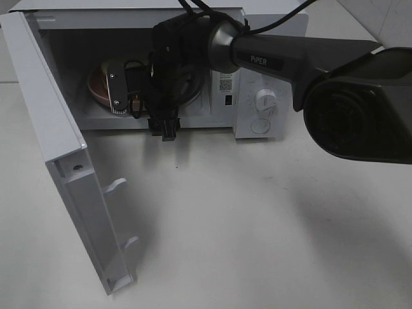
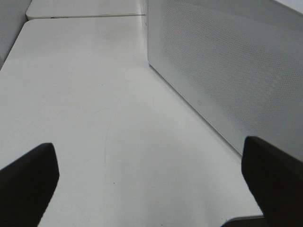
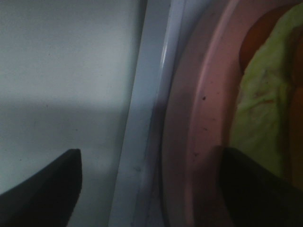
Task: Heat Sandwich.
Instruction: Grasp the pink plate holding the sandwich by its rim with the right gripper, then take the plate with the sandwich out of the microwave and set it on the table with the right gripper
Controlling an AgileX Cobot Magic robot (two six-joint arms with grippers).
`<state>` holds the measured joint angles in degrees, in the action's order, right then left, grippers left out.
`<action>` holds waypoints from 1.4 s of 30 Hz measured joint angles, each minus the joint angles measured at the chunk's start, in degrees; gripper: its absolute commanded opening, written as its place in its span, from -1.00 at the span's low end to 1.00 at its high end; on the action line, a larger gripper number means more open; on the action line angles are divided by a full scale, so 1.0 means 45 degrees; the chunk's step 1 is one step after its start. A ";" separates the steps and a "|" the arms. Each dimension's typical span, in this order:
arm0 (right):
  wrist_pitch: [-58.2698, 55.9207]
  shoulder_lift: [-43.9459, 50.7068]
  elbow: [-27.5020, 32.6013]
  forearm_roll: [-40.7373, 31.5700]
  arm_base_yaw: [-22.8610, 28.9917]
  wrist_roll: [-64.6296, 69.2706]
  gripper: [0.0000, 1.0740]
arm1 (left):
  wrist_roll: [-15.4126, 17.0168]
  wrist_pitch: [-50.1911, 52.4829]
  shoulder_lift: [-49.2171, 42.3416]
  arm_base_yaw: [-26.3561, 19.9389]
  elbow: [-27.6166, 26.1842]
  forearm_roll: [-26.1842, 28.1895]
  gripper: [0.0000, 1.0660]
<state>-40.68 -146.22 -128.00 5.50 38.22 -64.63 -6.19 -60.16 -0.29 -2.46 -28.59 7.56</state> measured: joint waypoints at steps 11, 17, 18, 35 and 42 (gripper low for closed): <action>-0.0013 -0.0013 0.0000 -0.0013 -0.0051 0.0866 0.38 | 0.0000 0.0000 0.0000 0.0000 0.0000 0.0000 0.94; -0.0025 -0.0013 0.0000 -0.0153 -0.0051 0.0955 0.31 | 0.0000 0.0000 0.0000 0.0000 0.0000 0.0000 0.94; -0.0025 -0.0013 0.0000 -0.0166 -0.0051 0.0968 0.25 | 0.0000 0.0000 0.0000 0.0000 0.0000 0.0000 0.94; 0.0140 0.0051 -0.0140 0.0140 0.0000 0.0955 -0.99 | 0.0000 0.0000 0.0000 0.0000 0.0000 0.0000 0.94; 0.0013 0.0051 -0.0140 0.0178 0.0000 0.0624 -0.99 | 0.0000 0.0000 0.0000 0.0000 0.0000 0.0000 0.94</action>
<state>-40.62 -145.99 -128.63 6.30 38.22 -61.82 -6.19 -60.16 -0.29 -2.46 -28.59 7.56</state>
